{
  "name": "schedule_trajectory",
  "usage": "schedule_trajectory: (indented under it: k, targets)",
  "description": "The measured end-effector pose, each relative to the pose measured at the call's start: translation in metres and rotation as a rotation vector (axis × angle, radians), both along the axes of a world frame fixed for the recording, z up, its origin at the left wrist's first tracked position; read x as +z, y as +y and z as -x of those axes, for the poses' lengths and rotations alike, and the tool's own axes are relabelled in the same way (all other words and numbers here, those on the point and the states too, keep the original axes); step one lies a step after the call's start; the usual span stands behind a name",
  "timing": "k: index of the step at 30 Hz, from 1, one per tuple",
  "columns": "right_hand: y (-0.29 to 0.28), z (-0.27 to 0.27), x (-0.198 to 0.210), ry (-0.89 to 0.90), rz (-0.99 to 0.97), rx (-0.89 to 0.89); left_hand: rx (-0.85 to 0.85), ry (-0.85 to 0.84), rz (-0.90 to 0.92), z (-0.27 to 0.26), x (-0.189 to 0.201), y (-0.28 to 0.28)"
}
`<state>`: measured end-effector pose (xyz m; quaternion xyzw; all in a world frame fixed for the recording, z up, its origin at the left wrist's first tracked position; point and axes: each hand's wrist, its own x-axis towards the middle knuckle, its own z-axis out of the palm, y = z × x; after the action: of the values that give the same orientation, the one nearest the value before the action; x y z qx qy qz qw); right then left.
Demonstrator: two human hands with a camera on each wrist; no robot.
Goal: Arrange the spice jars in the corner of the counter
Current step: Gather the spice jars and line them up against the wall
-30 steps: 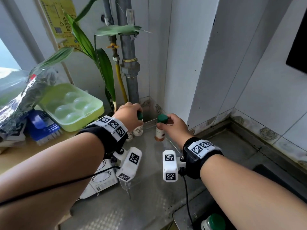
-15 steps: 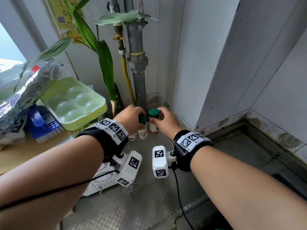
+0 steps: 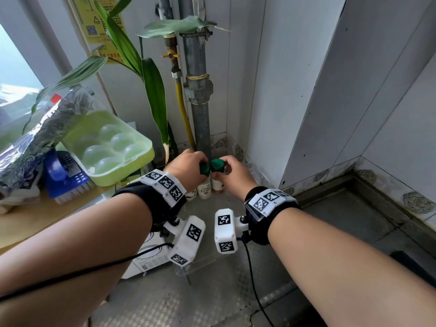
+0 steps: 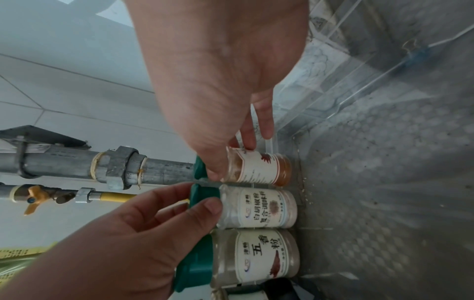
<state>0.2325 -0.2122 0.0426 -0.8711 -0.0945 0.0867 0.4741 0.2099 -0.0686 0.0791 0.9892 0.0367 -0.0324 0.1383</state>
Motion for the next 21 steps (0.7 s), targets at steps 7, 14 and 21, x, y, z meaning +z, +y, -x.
schedule_trajectory:
  k: [7,14,21]
  targets:
    - [0.0,-0.001,0.0,0.023,0.0,-0.012,0.009,-0.013,-0.003,0.0,0.001,-0.001]
    - [-0.014,0.006,0.01,0.093,-0.001,-0.034,0.029,-0.035,-0.005,0.006,0.007,-0.005]
    - [-0.041,0.029,0.024,0.125,-0.048,-0.137,-0.058,-0.157,0.064,0.029,0.026,-0.032]
